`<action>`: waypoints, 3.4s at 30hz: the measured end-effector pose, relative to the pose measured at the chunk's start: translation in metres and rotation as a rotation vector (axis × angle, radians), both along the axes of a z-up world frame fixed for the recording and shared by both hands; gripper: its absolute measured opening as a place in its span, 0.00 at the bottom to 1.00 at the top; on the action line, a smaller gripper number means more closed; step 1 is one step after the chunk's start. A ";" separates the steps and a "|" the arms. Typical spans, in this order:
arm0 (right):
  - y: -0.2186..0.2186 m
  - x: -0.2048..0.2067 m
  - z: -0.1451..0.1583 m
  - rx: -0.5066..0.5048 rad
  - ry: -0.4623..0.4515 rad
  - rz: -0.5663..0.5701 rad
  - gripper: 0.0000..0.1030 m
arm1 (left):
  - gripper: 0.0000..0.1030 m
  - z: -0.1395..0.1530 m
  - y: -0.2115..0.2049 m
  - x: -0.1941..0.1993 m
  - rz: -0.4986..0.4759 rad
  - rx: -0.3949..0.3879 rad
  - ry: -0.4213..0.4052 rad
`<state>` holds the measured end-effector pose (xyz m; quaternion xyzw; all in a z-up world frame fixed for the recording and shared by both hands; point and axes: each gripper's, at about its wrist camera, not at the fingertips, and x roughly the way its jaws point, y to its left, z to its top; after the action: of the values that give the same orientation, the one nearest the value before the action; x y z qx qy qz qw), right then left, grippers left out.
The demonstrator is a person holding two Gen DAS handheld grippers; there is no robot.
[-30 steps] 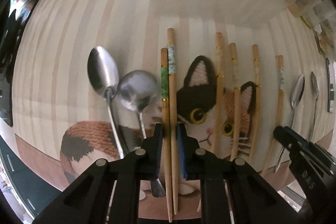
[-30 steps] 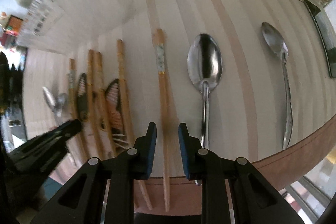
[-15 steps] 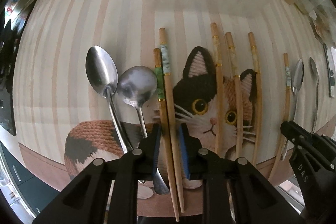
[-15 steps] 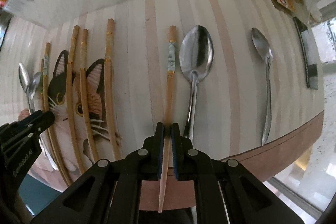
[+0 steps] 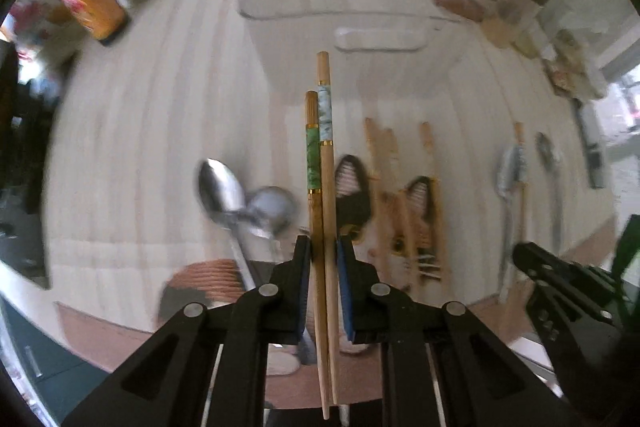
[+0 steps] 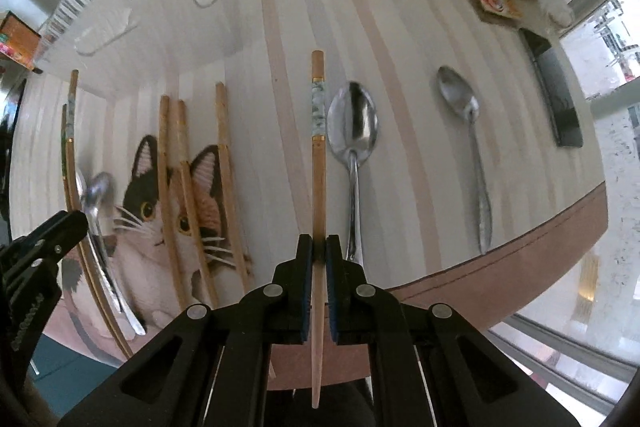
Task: Organize utensils
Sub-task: 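Lift the chopsticks with both tools and carry them over the clear plastic basket, then open both tools to drop the chopsticks into the basket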
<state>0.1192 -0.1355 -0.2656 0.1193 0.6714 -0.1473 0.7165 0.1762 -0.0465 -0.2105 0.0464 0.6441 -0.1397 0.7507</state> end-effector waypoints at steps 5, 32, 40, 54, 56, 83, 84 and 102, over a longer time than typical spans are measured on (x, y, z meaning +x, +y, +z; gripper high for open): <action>-0.009 0.001 -0.002 0.019 0.030 -0.014 0.07 | 0.12 -0.039 0.022 0.011 0.047 -0.164 0.203; -0.023 -0.013 -0.024 0.129 0.075 -0.009 0.06 | 0.04 -0.058 0.031 -0.008 0.054 0.022 0.120; -0.025 0.002 -0.028 0.025 0.107 0.089 0.09 | 0.04 -0.058 0.029 -0.017 0.072 0.072 0.091; -0.034 -0.008 0.076 0.154 -0.122 0.091 0.06 | 0.04 0.088 0.022 -0.031 0.094 0.051 -0.128; -0.035 0.009 0.099 0.176 -0.174 0.096 0.06 | 0.04 0.112 0.019 -0.008 0.107 0.013 -0.161; -0.044 0.297 0.036 0.271 -0.071 0.208 0.09 | 0.06 0.031 0.003 0.252 0.231 -0.027 0.124; -0.044 0.296 0.033 0.279 -0.067 0.203 0.12 | 0.07 0.032 0.005 0.249 0.233 -0.011 0.113; -0.076 0.152 0.095 0.116 -0.248 0.091 0.62 | 1.00 0.065 0.045 0.116 0.272 0.196 -0.197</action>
<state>0.2709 -0.2112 -0.1706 0.1474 0.5899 -0.0598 0.7916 0.2918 -0.0014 -0.1460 0.0452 0.5784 0.0317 0.8139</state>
